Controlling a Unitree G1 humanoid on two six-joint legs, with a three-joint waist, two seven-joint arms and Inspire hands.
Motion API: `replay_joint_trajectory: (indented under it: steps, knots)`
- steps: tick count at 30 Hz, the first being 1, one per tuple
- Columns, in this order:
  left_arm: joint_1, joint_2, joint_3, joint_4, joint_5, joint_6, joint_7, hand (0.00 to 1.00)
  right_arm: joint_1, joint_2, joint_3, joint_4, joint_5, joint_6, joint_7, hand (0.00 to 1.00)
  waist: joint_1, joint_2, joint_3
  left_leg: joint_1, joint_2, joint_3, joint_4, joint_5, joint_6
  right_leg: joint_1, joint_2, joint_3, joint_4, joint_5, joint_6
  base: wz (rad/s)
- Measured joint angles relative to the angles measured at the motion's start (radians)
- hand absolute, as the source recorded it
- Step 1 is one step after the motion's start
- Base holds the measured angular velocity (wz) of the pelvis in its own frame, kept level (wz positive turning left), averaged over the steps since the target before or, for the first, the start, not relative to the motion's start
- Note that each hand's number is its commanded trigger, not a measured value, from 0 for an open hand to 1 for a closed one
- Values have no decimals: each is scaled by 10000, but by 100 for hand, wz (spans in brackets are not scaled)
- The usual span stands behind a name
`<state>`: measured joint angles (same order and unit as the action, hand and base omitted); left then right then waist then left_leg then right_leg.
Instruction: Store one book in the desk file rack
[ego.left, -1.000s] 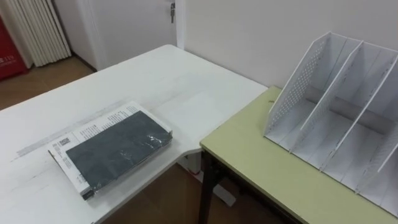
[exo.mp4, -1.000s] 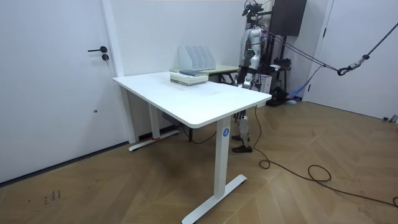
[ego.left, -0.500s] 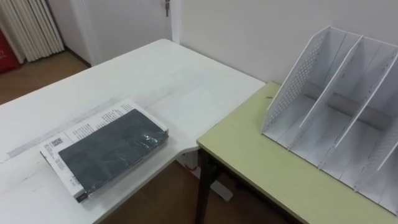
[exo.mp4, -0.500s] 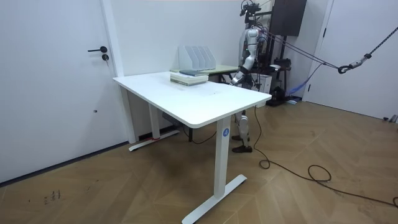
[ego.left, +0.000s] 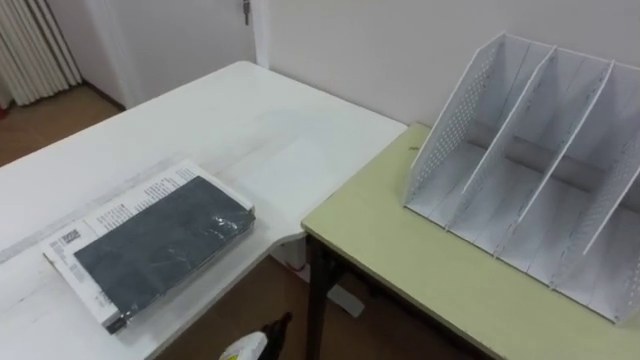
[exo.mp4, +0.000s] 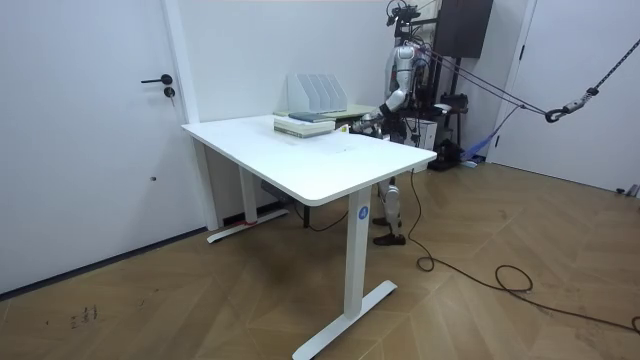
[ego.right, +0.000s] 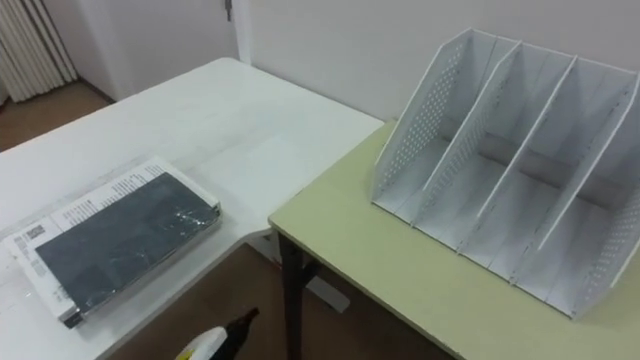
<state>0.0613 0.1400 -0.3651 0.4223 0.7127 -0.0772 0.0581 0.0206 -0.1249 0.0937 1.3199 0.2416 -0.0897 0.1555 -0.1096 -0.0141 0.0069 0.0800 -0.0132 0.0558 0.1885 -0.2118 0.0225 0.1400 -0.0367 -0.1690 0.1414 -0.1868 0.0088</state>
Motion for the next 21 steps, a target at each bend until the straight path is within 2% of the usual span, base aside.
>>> replay_joint_trajectory:
  steps: [5,7,9,17,21]
  knots:
    - [-29,30,-80,-1550,1272,76,7,0,-68,5,-4,57,55,53,17,0,-110,27,-17,0,3,-70,18,5,0,67,-1,-116,-30,0,0,5]
    - [-6,265,-127,-2572,1966,150,7,0,-106,6,-5,40,12,94,50,0,-188,31,-12,-27,4,-80,4,12,-1,51,-2,-112,-41,0,0,5]
    - [-49,391,-127,-3169,2115,192,51,0,-106,5,-3,-18,52,182,78,0,-232,25,-9,-33,5,-77,4,13,-1,53,-1,-145,-41,0,0,0]
    - [-128,387,-130,-3767,2410,547,185,0,-22,0,23,0,659,269,83,0,-252,55,-29,-47,0,-136,-2,19,-4,66,-7,-233,-41,1,-1,2]
    - [-138,412,65,-4482,2416,583,330,0,9,1,16,59,835,267,67,0,-239,89,-41,-73,-4,-196,5,20,-4,50,-8,-258,-46,3,-2,0]
